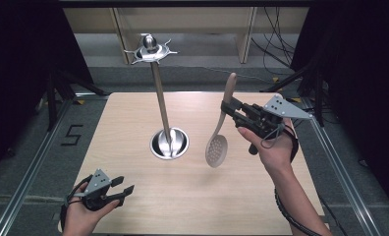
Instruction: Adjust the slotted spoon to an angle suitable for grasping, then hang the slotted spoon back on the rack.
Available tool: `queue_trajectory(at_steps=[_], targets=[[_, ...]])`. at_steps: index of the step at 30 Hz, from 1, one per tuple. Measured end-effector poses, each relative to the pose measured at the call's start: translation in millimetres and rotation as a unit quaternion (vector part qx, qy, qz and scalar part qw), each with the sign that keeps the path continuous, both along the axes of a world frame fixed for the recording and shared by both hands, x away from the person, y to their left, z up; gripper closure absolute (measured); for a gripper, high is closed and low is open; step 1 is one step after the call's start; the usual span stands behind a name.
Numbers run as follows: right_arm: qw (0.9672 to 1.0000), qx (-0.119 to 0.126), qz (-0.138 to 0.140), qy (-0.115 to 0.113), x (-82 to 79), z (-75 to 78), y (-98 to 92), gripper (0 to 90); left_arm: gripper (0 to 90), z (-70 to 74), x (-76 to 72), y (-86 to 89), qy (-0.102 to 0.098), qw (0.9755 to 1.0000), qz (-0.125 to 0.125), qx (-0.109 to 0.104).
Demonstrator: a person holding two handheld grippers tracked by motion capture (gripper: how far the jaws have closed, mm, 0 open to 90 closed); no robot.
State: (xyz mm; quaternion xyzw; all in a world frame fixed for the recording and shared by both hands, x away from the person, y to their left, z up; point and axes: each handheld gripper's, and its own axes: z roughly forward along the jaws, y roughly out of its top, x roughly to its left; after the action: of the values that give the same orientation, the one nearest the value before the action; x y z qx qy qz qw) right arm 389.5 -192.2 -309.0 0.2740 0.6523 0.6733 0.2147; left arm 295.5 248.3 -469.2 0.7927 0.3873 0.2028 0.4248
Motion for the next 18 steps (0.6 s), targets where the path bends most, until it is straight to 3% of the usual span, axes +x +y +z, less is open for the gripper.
queue_trajectory(at_steps=[2,3,5,7,8,9,11,12,14,15,18], targets=[[1.0000,-0.002,-0.001,-0.004,0.3,-0.1,-0.7,71.3,47.8,0.2,-1.7,2.0,-0.003,1.0000,0.001,0.005],[1.0000,-0.004,0.001,0.001,0.0,0.2,-0.9,71.3,47.8,0.1,-5.1,3.1,0.001,0.9999,0.010,-0.002],[1.0000,0.000,0.000,0.001,1.0,0.1,0.3,71.3,47.8,1.6,-3.2,8.5,-0.015,0.9996,-0.008,0.024],[1.0000,-0.002,-0.001,0.000,1.9,0.1,1.5,71.3,47.8,0.4,-6.0,5.4,-0.007,0.9999,0.007,-0.003],[1.0000,-0.002,0.000,0.003,1.6,0.3,2.1,71.2,47.8,0.4,-6.0,5.4,-0.007,0.9999,0.007,-0.003],[1.0000,-0.008,0.002,0.004,2.4,0.9,1.8,71.2,47.8,0.8,-4.2,7.3,-0.012,0.9998,-0.002,0.015],[1.0000,-0.008,0.003,0.000,4.6,1.9,3.1,71.3,47.8,-0.5,-5.9,5.4,-0.001,1.0000,0.009,0.002],[1.0000,-0.007,0.004,0.006,4.8,2.9,4.0,71.3,47.8,-0.6,-5.7,5.4,-0.002,1.0000,0.009,0.001],[0.9999,-0.009,0.003,-0.007,8.4,4.0,5.7,71.3,47.8,-0.2,-4.6,5.9,-0.006,1.0000,0.007,0.003],[1.0000,-0.008,0.001,0.000,8.3,4.5,7.0,71.3,47.8,-0.7,-5.3,4.5,0.000,0.9999,0.016,-0.005],[0.9999,-0.008,0.003,0.006,10.3,4.9,12.0,71.3,47.8,-0.7,-4.6,4.0,-0.001,0.9999,0.014,-0.002]])
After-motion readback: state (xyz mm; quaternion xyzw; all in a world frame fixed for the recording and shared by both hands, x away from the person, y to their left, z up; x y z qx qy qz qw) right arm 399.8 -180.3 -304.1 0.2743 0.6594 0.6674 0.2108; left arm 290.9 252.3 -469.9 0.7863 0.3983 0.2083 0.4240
